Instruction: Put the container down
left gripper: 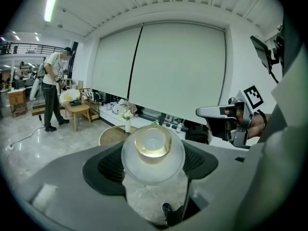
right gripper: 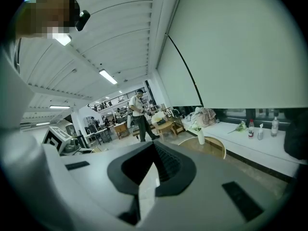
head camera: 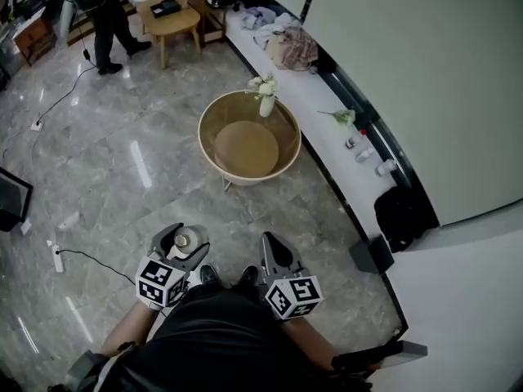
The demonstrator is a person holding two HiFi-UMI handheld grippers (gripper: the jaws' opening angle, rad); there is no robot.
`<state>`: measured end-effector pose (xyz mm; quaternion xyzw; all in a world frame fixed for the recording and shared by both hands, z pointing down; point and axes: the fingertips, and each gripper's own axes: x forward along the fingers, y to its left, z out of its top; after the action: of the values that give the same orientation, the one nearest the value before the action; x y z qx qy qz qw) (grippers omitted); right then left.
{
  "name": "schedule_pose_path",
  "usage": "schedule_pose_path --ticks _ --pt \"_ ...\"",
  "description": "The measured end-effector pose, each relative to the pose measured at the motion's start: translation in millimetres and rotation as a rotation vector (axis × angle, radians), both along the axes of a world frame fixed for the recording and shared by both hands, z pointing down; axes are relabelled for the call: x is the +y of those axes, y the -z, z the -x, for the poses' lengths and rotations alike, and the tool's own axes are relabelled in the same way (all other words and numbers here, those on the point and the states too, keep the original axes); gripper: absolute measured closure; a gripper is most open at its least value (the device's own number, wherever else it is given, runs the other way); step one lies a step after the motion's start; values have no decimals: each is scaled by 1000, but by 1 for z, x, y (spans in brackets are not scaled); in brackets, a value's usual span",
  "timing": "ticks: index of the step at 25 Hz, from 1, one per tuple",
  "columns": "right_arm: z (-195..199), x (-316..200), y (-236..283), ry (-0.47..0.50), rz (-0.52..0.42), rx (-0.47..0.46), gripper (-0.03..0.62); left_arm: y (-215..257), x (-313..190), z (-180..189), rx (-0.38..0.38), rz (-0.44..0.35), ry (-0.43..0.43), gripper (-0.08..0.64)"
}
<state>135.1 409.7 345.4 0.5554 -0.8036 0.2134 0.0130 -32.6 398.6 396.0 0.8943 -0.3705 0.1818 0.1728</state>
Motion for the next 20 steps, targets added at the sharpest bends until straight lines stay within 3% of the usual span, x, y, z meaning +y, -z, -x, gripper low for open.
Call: schedule_pose_path --ticks 8,20 --pt "53 -13 -4 30 14 6 586 -12 -19 57 9 17 40 222" --pt "63 -82 -22 90 47 -36 586 -17 -76 64 -12 20 91 222"
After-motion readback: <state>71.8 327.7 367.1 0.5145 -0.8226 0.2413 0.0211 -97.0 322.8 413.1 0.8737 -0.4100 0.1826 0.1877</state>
